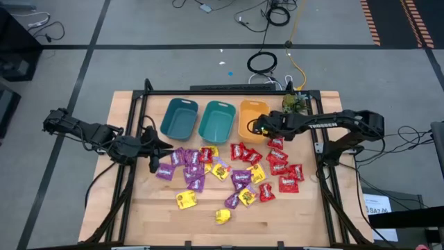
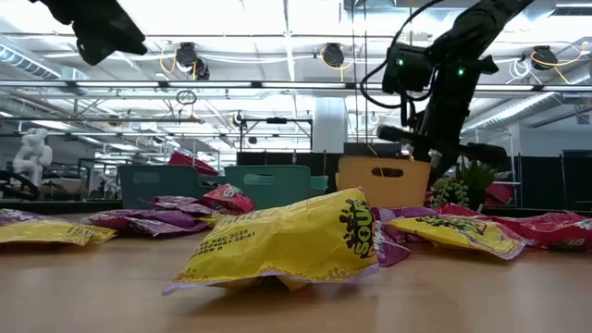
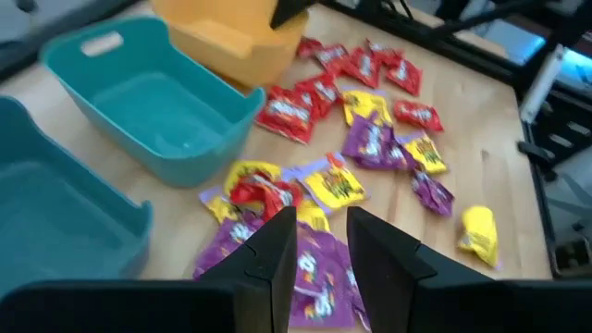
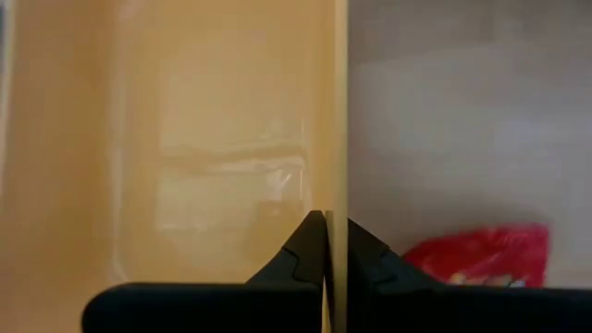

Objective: Sort candy
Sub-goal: Move the yellow bin to the top right of the table, then adjust the green bin

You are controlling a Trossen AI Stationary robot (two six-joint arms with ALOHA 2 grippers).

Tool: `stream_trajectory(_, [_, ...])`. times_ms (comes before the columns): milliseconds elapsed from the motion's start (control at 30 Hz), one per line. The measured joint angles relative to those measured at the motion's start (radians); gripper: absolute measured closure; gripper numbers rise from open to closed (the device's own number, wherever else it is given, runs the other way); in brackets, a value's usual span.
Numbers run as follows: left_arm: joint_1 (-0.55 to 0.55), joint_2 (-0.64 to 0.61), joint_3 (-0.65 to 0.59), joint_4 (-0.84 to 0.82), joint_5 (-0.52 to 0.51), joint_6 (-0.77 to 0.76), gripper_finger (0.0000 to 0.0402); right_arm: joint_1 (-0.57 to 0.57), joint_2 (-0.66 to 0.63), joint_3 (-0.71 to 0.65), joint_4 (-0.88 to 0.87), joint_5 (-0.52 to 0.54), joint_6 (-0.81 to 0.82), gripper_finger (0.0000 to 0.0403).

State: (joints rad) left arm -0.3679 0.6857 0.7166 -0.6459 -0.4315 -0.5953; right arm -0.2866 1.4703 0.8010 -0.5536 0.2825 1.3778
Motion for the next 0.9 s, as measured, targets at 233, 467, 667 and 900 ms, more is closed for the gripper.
stream_trajectory(233, [0.0, 0.0, 0.0, 0.006, -0.05, 0.0, 0.0294, -0.109, 0.0, 0.0, -0.026, 0.003, -0.147, 0.0403])
stream_trajectory(467, [0.0, 0.0, 0.0, 0.006, -0.047, 0.0, 0.0294, -0.12, 0.0, 0.001, -0.023, -0.001, -0.215, 0.0395])
stream_trajectory(667, [0.0, 0.0, 0.0, 0.006, -0.047, 0.001, 0.0294, -0.117, 0.0, 0.001, -0.022, -0.022, -0.236, 0.0356])
stream_trajectory(900, [0.003, 0.001, 0.0, 0.009, -0.083, 0.103, 0.0294, -0.117, -0.042, 0.001, -0.025, -0.028, -0.243, 0.0281])
